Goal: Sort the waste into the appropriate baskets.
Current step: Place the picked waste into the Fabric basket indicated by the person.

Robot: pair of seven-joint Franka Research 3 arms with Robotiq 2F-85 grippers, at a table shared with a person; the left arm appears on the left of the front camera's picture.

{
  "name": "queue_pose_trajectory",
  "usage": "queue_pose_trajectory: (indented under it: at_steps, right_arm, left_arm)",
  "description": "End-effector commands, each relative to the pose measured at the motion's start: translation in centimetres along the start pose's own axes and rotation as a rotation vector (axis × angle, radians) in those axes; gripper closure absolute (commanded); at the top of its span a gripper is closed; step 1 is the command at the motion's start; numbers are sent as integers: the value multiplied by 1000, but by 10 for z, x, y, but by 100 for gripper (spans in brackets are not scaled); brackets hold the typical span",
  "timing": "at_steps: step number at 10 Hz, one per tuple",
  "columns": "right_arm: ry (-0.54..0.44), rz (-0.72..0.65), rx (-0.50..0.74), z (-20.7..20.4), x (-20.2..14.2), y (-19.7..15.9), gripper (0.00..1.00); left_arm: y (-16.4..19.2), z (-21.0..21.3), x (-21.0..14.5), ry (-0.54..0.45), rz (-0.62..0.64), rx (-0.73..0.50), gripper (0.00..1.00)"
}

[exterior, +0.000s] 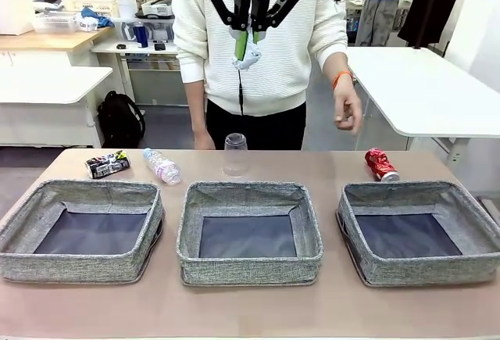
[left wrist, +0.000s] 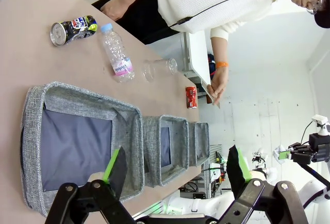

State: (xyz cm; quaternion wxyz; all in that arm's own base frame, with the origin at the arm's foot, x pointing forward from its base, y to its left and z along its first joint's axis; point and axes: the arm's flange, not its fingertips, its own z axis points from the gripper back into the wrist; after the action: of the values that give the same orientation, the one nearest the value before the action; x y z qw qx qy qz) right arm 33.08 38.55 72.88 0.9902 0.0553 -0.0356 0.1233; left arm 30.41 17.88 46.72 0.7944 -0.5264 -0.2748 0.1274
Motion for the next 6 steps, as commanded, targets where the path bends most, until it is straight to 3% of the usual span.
queue_pose_trajectory:
  at_steps: [1, 6]
  right_arm:
    - [6, 15, 6, 0, -2, -2, 91]
    - [6, 15, 6, 0, -2, -2, 91]
  left_arm:
    - [-1, -1, 0, -9, -19, -17, 0]
    - [-1, -1, 0, -9, -19, -17, 0]
